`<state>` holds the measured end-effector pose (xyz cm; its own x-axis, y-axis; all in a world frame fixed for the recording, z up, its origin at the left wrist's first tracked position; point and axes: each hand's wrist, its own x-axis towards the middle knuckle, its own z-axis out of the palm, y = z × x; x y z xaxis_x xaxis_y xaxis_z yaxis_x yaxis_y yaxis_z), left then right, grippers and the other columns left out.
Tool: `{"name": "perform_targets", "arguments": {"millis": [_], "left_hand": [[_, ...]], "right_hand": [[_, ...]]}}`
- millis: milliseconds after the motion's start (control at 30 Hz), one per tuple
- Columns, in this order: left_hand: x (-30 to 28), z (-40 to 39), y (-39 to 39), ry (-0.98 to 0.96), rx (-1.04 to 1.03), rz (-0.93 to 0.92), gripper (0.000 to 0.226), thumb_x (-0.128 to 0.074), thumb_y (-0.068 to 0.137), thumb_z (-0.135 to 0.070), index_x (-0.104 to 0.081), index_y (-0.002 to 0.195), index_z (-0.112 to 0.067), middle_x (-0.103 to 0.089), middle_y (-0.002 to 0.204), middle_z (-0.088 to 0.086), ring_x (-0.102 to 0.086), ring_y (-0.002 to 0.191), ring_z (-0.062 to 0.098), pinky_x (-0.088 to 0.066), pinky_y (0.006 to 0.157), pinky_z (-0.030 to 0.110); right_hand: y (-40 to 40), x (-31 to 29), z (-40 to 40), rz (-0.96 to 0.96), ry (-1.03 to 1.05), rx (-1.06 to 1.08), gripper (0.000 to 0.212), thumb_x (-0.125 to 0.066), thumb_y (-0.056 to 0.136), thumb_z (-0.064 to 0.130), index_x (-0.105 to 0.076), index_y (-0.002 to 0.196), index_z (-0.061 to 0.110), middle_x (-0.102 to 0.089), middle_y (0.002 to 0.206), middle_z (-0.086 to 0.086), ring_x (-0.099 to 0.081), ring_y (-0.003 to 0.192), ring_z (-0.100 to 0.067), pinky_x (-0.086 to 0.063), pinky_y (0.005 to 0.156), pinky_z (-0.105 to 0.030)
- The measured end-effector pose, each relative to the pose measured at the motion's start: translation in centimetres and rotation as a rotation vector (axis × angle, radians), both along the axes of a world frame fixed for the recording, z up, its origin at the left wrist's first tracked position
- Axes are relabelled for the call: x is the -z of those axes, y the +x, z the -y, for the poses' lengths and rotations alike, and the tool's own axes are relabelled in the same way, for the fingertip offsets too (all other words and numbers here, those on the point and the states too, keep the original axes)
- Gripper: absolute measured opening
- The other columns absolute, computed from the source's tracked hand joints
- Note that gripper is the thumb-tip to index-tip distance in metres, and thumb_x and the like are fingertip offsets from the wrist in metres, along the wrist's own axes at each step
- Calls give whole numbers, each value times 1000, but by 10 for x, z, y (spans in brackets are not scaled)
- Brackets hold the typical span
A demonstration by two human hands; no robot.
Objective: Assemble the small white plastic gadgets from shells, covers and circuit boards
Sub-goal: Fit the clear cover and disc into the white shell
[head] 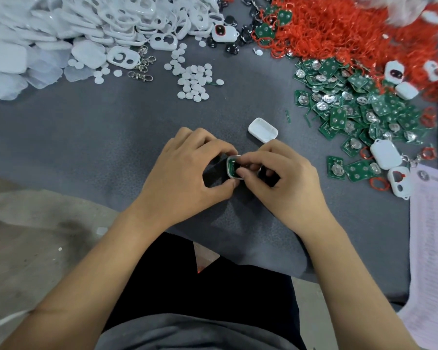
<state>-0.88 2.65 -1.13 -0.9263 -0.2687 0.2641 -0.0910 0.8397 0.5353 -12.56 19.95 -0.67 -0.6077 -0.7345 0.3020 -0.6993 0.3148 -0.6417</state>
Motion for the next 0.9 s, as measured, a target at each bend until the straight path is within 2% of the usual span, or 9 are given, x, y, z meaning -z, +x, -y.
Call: {"name": "perform_targets", "arguments": {"millis": [100, 200, 333, 467, 567, 633, 700, 767, 900], "left_hand": [[0, 0, 0, 1, -6, -11, 43, -69, 83, -54, -69, 118, -30, -57, 106, -9, -48, 101, 17, -46, 91, 42], [-1, -1, 1, 29, -11, -30, 41, -71, 84, -51, -68, 119, -30, -58, 103, -10, -48, 98, 16, -46, 90, 40], [-3, 1, 2, 141, -39, -78, 37, -76, 85, -43, -67, 118, -30, -61, 100, -15, -51, 97, 13, -45, 90, 30], [-6, 0, 4, 264, -69, -106, 36, -78, 87, -39, -66, 120, -33, -67, 106, -18, -58, 102, 11, -46, 90, 25], [-10, 1, 6, 371, -93, -121, 39, -79, 87, -35, -65, 124, -32, -70, 108, -21, -64, 105, 9, -45, 87, 19], [-12, 2, 6, 446, -97, -133, 40, -81, 88, -27, -66, 125, -28, -71, 101, -17, -67, 96, 6, -42, 80, 10], [-13, 3, 7, 485, -101, -136, 41, -80, 88, -23, -66, 126, -27, -71, 89, -11, -67, 82, 8, -42, 72, 8], [-14, 4, 8, 505, -99, -136, 41, -80, 89, -22, -65, 127, -28, -69, 83, -9, -64, 73, 11, -45, 68, 13], [-13, 3, 6, 530, -87, -150, 41, -79, 90, -22, -65, 129, -26, -72, 89, -7, -66, 75, 19, -53, 70, 24]], "right_hand": [[1, -1, 0, 9, -11, 4, 16, -76, 91, 23, -78, 105, 31, -62, 93, 13, -64, 80, -11, -53, 68, -33], [-2, -4, -2, 132, -111, 63, 13, -69, 97, 23, -75, 108, 26, -62, 93, 6, -62, 79, -14, -46, 70, -23], [-5, -8, -1, 314, -215, 171, 12, -62, 102, 20, -70, 112, 20, -62, 83, 5, -51, 63, -1, -38, 64, -10], [-6, -13, 8, 533, -230, 136, 19, -60, 102, 25, -71, 115, 16, -66, 75, 11, -56, 57, -6, -47, 53, -18], [-5, -17, 18, 830, -296, 28, 23, -59, 100, 23, -72, 113, 9, -67, 81, -4, -58, 60, -17, -49, 44, -26], [-4, -18, 24, 947, -329, -7, 23, -60, 98, 22, -72, 113, 8, -64, 86, -12, -57, 63, -19, -49, 44, -27], [-4, -17, 28, 971, -331, -5, 22, -63, 96, 23, -73, 111, 10, -63, 90, -15, -56, 64, -18, -49, 44, -26], [-6, -16, 30, 983, -330, -4, 21, -66, 94, 24, -74, 109, 11, -64, 92, -14, -57, 65, -17, -49, 44, -24], [-9, -15, 31, 944, -294, -13, 21, -69, 94, 27, -75, 109, 14, -67, 93, -11, -57, 66, -16, -49, 43, -24]]}}
